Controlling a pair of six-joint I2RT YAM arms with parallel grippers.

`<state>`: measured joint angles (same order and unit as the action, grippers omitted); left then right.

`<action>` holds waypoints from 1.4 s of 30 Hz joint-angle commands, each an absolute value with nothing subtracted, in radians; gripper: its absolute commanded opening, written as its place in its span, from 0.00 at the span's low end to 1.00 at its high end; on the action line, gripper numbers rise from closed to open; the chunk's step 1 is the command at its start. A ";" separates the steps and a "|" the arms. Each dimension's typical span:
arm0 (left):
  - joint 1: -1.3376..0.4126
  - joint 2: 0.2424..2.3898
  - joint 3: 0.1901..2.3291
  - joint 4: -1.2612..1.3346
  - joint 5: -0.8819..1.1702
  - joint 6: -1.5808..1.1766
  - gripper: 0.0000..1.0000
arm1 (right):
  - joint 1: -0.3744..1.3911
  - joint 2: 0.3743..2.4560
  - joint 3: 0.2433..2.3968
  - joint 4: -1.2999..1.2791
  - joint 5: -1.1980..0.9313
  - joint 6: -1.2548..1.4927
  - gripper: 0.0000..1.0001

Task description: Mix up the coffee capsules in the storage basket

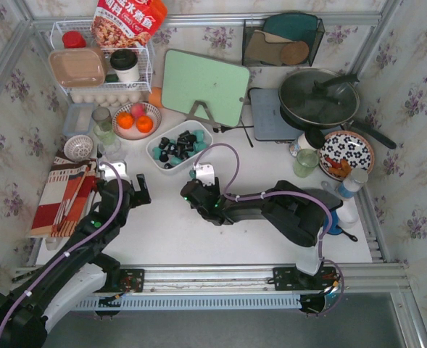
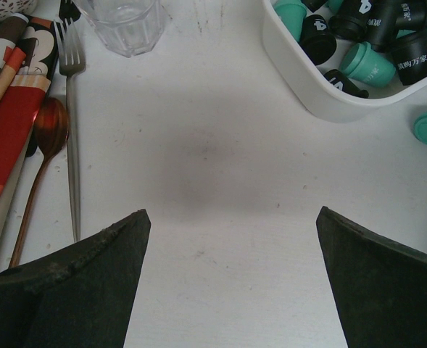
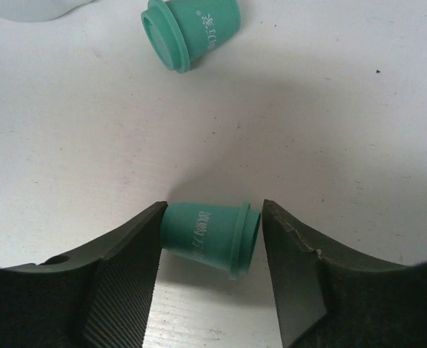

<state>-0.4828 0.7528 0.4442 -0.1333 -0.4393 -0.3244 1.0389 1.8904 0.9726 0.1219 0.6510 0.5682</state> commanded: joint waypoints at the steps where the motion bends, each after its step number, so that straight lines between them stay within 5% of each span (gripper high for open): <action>1: -0.482 0.750 0.453 -0.133 -0.434 -0.332 1.00 | 1.044 1.884 0.974 0.123 0.661 0.583 0.60; 11: -0.482 0.742 0.457 -0.144 -0.440 -0.338 0.99 | 1.044 1.831 0.968 0.141 0.699 0.490 0.36; 19: -0.482 0.693 0.438 -0.144 -0.448 -0.351 0.99 | 0.992 1.754 0.988 0.278 0.598 0.321 0.28; 34: -0.482 0.662 0.416 -0.134 -0.462 -0.363 1.00 | 0.857 2.079 1.445 0.322 0.289 0.121 0.29; 42: -0.482 0.686 0.420 -0.127 -0.450 -0.365 0.99 | 0.858 2.201 1.542 0.205 0.153 0.190 0.46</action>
